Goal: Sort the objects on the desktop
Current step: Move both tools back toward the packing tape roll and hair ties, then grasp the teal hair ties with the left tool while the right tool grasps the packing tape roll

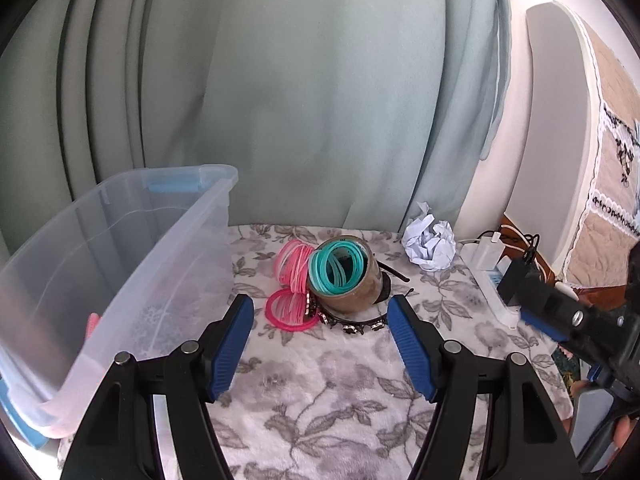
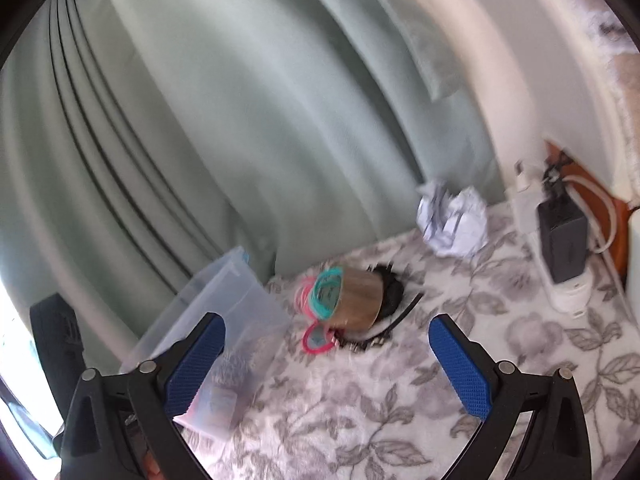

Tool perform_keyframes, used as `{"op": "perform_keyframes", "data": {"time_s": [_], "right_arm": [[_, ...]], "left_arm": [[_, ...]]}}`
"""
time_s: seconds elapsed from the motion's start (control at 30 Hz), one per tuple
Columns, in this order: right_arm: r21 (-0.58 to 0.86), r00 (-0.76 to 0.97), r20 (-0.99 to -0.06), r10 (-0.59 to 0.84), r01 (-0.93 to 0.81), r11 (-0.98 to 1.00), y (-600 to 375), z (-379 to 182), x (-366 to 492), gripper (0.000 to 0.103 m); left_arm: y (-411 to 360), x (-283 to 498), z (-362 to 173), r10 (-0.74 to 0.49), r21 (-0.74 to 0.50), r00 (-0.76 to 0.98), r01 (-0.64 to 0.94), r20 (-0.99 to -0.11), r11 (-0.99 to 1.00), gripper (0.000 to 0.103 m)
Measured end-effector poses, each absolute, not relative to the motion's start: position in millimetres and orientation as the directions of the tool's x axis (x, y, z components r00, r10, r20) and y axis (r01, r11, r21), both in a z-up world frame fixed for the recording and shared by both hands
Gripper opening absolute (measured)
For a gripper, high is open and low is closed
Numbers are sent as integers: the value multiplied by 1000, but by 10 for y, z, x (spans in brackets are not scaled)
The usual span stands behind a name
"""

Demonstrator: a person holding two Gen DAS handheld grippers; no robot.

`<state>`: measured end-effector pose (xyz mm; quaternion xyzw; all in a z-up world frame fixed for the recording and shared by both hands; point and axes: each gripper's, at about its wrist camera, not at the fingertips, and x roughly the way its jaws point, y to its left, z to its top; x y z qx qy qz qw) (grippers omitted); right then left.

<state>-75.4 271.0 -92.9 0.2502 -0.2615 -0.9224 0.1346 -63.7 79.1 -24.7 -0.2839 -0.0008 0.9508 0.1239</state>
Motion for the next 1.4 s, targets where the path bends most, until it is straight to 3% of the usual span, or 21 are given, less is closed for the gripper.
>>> {"op": "perform_keyframes", "data": {"time_s": [0.1,0.23,0.43,0.77,0.87,0.93,1.17,1.27,1.4], "right_arm": [[555,-809,-443,-386,90,-827,2702,-1057,-838,103],[530,-818,-437,-373,102,-842,2713,-1073,-839,103],[533,-855,-404,-326,70,-843,2853,-1027,-843,103],[527,-850,-440,-290,17,-850,3068,-1029,-1255,99],[522,-846,-463,-264,-20,-853,3142,-1013,-1429,92],[536,-836,-473,-277,-23,-844,3192,-1040,-1559,79],[491,-803,-521,-289,-5,-871,3155,-1130,-1964,68],[491,-795,-539,-279,-27,-871,3210,-1192,-2162,60],[487,-792,-551,-260,-52,-872,3295,-1221,-2360,50]], "left_arm": [[822,-707,-318,265,-94,-784,-258,-562,-962,70],[841,-772,-419,338,-144,-741,-315,-580,-938,70],[893,-851,-516,344,-143,-734,-323,-585,-935,70],[997,-1064,-624,321,-100,-739,-327,-592,-940,70],[1035,-1138,-649,323,-91,-737,-337,-594,-937,70],[1053,-1200,-668,327,-97,-731,-339,-599,-936,70],[1242,-1367,-640,362,-89,-719,-388,-593,-917,70],[1330,-1463,-598,399,-119,-705,-412,-587,-903,70],[1471,-1584,-603,388,-70,-715,-431,-581,-899,70]]}}
